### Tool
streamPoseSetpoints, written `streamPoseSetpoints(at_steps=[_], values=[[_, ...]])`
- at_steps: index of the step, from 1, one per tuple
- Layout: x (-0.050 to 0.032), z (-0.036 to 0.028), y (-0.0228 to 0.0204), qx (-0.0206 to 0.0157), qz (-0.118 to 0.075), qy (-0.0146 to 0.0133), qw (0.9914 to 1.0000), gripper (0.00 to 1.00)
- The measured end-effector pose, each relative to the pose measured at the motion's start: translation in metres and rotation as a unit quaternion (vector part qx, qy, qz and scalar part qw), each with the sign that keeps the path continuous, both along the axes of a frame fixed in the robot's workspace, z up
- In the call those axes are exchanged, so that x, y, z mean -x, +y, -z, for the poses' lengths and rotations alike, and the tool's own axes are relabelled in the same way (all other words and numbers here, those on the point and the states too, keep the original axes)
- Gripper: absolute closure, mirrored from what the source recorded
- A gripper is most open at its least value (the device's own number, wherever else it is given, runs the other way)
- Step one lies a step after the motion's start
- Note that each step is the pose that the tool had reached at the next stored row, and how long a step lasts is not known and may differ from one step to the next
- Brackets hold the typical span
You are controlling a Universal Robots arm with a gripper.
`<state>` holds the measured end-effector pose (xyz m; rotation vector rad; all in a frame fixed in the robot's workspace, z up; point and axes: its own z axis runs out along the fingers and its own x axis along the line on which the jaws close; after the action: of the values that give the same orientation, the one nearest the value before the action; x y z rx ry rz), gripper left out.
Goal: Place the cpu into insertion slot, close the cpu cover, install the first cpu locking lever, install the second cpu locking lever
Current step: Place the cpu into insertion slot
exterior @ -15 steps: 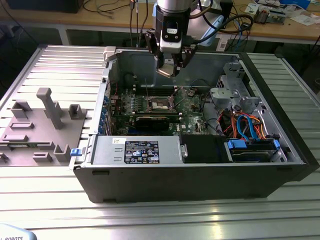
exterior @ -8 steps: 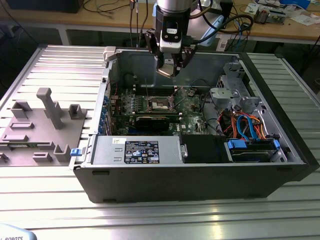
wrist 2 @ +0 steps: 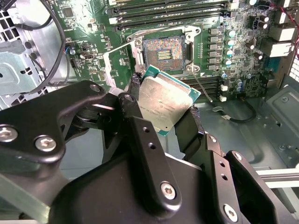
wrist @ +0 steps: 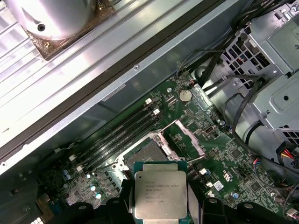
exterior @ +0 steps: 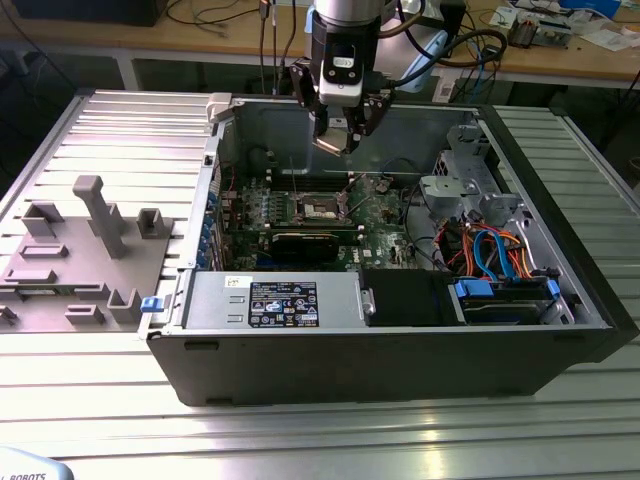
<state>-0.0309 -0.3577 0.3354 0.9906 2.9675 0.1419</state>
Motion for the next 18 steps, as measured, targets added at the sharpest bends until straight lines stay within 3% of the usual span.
streamPoseSetpoints(at_steps=[18], values=[[0.0, 0.0004, 0.0, 0.0, 0.007, 0.0, 0.99998, 0.46]])
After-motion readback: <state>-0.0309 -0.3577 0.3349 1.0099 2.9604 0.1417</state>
